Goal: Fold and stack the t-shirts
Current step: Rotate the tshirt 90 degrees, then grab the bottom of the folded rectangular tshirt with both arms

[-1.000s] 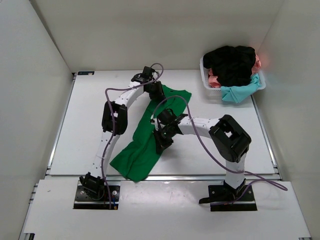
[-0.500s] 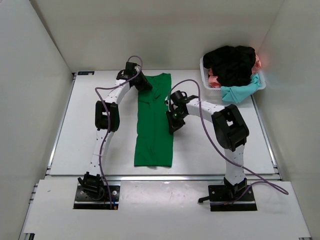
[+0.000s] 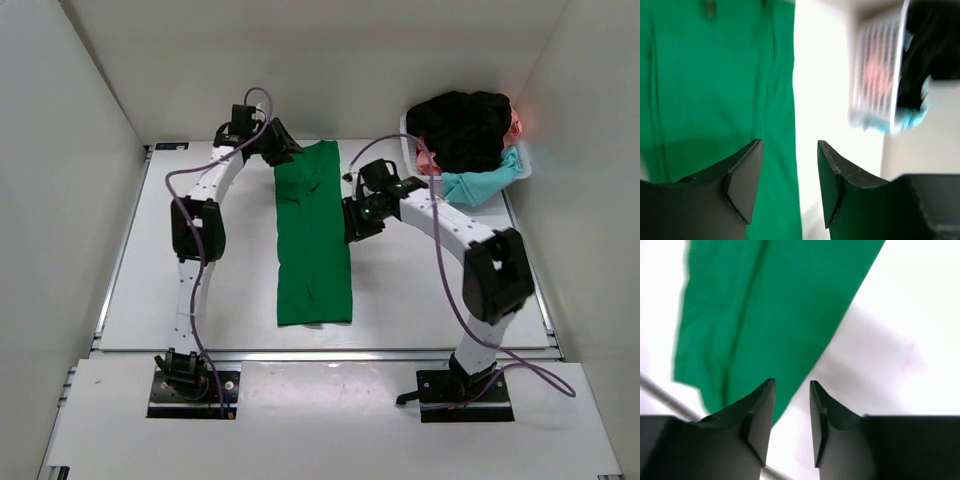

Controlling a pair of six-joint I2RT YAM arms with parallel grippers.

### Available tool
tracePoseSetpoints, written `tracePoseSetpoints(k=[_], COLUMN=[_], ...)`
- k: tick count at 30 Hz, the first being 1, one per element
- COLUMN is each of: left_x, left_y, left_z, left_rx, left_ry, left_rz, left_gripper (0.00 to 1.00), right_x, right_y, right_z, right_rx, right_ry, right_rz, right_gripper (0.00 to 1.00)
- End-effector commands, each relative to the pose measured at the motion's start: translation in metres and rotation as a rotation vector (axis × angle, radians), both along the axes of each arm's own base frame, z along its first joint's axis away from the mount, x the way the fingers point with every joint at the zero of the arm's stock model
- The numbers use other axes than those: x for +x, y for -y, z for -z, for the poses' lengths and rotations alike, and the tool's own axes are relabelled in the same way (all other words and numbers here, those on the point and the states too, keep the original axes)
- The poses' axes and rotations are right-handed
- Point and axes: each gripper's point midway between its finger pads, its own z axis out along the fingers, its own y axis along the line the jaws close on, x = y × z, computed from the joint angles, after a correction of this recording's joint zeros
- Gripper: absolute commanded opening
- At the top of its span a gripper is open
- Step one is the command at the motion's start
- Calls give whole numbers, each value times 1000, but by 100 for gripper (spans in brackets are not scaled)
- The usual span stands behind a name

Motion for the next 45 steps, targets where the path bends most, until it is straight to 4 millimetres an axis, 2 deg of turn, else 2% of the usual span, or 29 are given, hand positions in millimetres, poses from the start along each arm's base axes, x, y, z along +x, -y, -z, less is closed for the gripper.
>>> tracePoseSetpoints(k=[1, 2, 3, 4, 5, 6, 7, 8, 9, 10, 11, 12, 13, 14, 15, 16, 20, 22, 26, 28, 29, 31, 32, 33, 34, 36, 37, 39, 45], left_x=[-101, -132, -164, -176, -214, -242, -258, -285, -312, -337, -347, -371, -394, -403, -419, -430, -447, -449, -437, -437, -431, -432, -435, -439, -440, -454, -456, -470, -494], left_y=[-9, -19, -24, -27, -35, -41, -43, -50, -51, -52, -51, -49, -47, -42, -46, -48, -60, -62, -49, -45, -40, -37, -36, -35, -36, -40, -42, -52, -60], left_z=[-81, -72, -29, -59, -47, -16, -32, -24, -2, 6, -3, 17, 28, 25, 44, 52, 78, 91, 95, 104, 101, 108, 111, 114, 115, 120, 119, 124, 109], left_rx=[215, 257, 294, 290, 287, 304, 302, 311, 332, 348, 331, 334, 322, 288, 289, 283, 320, 342, 369, 396, 395, 419, 418, 421, 416, 416, 413, 429, 407], left_ry=[26, -27, -138, -53, -102, -162, -121, -142, -193, -208, -178, -222, -249, -241, -298, -303, -331, -347, -328, -355, -340, -351, -369, -368, -381, -408, -407, -440, -456], left_rz=[171, 176, 184, 146, 132, 126, 105, 90, 109, 109, 95, 116, 122, 109, 97, 98, 65, 72, 121, 137, 140, 158, 167, 184, 176, 191, 187, 187, 213], left_gripper=[59, 60, 61, 61, 62, 63, 63, 62, 62, 63, 64, 64, 65, 66, 65, 65, 66, 69, 70, 67, 65, 55, 44, 38, 25, 7, 1, 0, 0], right_x=[-35, -40, -53, -63, -73, -76, -89, -98, -100, -113, -124, -124, -135, -142, -145, -150, -163, -161, -163, -165, -163, -168, -170, -174, -174, -180, -181, -185, -214], right_y=[10, 13, 14, 20, 21, 17, 20, 22, 20, 21, 24, 21, 21, 21, 19, 17, 14, 10, 2, -5, -7, -14, -15, -12, -14, -14, -11, -6, 8], right_z=[-18, -16, -14, -13, -5, -15, -11, -2, -7, -1, 10, 7, 17, 24, 24, 27, 43, 47, 61, 66, 66, 68, 70, 77, 77, 81, 83, 81, 67], right_rx=[48, 41, 36, 34, 45, 85, 99, 110, 138, 135, 114, 136, 123, 139, 154, 156, 137, 141, 120, 109, 109, 113, 109, 88, 92, 95, 103, 105, 85], right_ry=[-51, -58, -76, -94, -116, -95, -126, -151, -140, -155, -178, -163, -192, -222, -218, -226, -259, -262, -282, -305, -301, -319, -321, -339, -347, -356, -368, -360, -405], right_rz=[56, 69, 80, 103, 110, 133, 165, 176, 191, 193, 196, 194, 198, 204, 199, 201, 197, 196, 182, 171, 173, 157, 143, 142, 143, 113, 124, 118, 55], right_gripper=[32, 34, 38, 42, 44, 44, 44, 44, 44, 44, 44, 44, 44, 43, 44, 44, 44, 45, 44, 45, 44, 45, 43, 39, 36, 8, 0, 0, 0])
